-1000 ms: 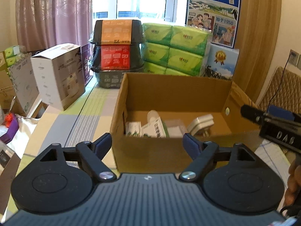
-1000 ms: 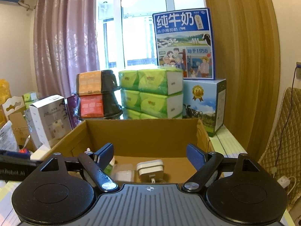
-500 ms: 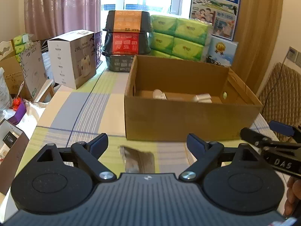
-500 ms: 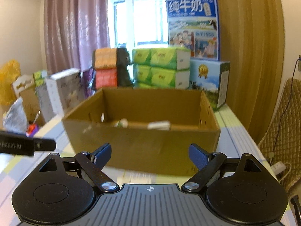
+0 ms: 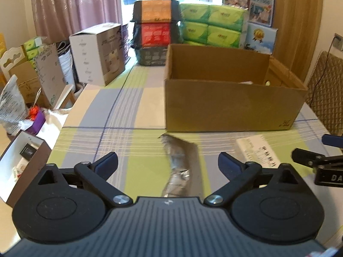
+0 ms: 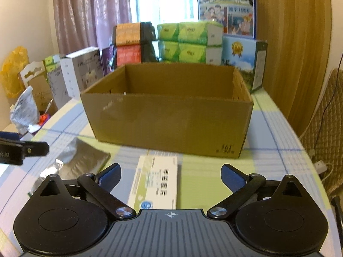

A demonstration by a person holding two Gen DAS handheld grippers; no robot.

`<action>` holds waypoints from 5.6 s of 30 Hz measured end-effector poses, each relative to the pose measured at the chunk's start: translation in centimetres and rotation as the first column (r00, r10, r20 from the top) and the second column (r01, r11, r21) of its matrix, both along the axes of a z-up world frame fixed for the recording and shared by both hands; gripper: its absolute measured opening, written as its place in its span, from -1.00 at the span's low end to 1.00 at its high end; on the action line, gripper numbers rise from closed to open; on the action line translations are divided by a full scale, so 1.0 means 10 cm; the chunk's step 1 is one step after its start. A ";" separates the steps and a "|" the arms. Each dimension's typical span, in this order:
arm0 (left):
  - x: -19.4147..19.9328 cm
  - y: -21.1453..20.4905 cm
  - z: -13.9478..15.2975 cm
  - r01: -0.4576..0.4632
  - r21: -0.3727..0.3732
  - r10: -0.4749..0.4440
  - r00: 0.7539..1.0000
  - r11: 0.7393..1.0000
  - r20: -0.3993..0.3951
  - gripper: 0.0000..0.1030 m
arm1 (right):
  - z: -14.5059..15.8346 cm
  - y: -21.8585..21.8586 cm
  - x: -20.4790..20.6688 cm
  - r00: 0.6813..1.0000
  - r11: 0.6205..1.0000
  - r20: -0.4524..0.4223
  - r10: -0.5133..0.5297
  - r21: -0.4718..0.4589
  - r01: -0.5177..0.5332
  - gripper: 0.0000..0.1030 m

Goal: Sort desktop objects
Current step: 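Bring both tools back from the cardboard box to the remaining items, then close the left tool on the silver foil bag while the right tool grasps the white medicine box, then carry the foil bag in the left tool and medicine box in the right tool over the cardboard box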

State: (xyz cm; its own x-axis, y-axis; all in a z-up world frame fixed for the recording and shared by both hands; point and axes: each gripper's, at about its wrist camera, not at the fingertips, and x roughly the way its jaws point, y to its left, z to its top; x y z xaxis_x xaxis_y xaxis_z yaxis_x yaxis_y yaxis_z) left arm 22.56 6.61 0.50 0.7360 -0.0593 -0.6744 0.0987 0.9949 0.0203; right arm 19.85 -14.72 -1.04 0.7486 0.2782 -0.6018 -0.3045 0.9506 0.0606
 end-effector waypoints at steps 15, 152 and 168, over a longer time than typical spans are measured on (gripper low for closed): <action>0.39 0.04 -0.36 0.065 -0.035 -0.070 0.981 0.997 -0.179 0.96 | -0.19 0.03 0.29 0.993 0.999 -0.112 0.040 0.034 -0.037 0.89; 0.71 -0.84 0.35 0.255 -0.057 -0.259 0.961 0.965 -0.097 -0.28 | 0.36 -0.03 0.46 0.999 0.998 0.009 -0.045 -0.041 0.045 0.33; 1.07 -0.92 0.58 0.248 -0.046 -0.250 0.968 0.968 -0.036 -0.28 | 0.57 0.05 0.82 0.994 0.996 0.077 -0.075 -0.043 0.078 0.33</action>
